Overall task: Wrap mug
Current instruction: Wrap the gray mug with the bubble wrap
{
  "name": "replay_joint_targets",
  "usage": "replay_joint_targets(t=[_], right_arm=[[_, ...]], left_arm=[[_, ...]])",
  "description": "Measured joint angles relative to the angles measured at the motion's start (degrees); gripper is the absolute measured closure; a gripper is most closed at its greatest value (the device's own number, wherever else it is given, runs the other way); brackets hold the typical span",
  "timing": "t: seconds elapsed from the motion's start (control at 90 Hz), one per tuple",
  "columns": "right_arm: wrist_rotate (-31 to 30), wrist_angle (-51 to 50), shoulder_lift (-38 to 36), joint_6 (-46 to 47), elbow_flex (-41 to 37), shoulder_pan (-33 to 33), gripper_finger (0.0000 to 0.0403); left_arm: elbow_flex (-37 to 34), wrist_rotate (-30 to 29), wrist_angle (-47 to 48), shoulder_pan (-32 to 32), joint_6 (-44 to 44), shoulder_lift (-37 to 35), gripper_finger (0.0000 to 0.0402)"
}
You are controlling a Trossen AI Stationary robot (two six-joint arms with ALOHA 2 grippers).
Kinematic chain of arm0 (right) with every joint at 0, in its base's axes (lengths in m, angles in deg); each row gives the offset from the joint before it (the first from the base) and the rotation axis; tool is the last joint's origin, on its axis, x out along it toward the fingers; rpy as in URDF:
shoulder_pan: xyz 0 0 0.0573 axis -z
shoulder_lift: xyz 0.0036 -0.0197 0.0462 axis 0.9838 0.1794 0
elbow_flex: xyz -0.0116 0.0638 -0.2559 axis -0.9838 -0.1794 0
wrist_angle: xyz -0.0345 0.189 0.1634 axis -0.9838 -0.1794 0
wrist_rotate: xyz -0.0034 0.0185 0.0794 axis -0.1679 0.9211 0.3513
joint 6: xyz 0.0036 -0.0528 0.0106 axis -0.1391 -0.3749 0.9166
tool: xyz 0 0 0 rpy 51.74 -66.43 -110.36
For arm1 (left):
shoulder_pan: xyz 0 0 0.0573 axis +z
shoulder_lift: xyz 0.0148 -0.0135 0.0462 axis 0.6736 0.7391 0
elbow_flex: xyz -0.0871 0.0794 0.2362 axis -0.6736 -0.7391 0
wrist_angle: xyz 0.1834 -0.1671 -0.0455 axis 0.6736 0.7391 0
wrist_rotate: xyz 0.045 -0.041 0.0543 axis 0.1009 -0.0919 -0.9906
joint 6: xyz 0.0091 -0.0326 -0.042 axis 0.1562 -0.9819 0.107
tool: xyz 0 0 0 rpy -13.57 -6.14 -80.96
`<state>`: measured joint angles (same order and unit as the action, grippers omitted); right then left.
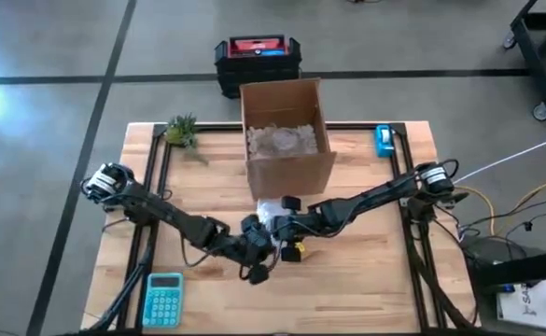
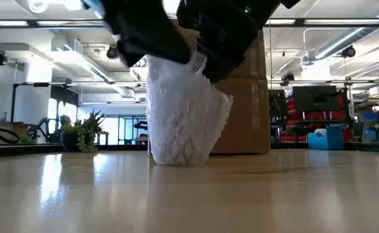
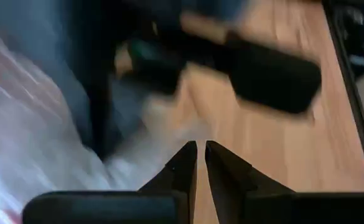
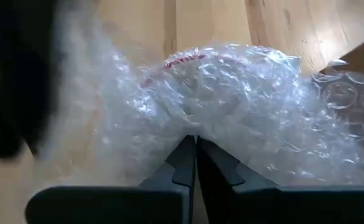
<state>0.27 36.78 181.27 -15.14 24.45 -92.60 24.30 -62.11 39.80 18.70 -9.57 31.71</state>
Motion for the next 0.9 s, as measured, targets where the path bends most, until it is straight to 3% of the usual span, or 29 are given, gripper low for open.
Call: replay_joint_targets(t=[0.533,0.722,0.811,0.9], right_arm=[[1.5,-0.8,-0.7,-1.7,0.1,-0.2,0.0401],[1.6,-3.4,-5.7,1.1,0.2,0.4,0.0401],[0.2,-6.6,-8.8,1.3,0.2,0.8,0.0401],[-5.5,-10.5,-11.2,1.4,0.2,1.1,0.0401]], left_arm=[[-3.8,0.7,1.2,4.5,-5.7,2.5,0.0380],[-3.9,0.8,1.3,4.6,-5.8,2.4,0.0380],[-4.0,1.0,0.9,4.6,-5.7,2.3,0.0380],[-4.0,1.2,0.7,4.6,-5.6,2.2,0.0380]])
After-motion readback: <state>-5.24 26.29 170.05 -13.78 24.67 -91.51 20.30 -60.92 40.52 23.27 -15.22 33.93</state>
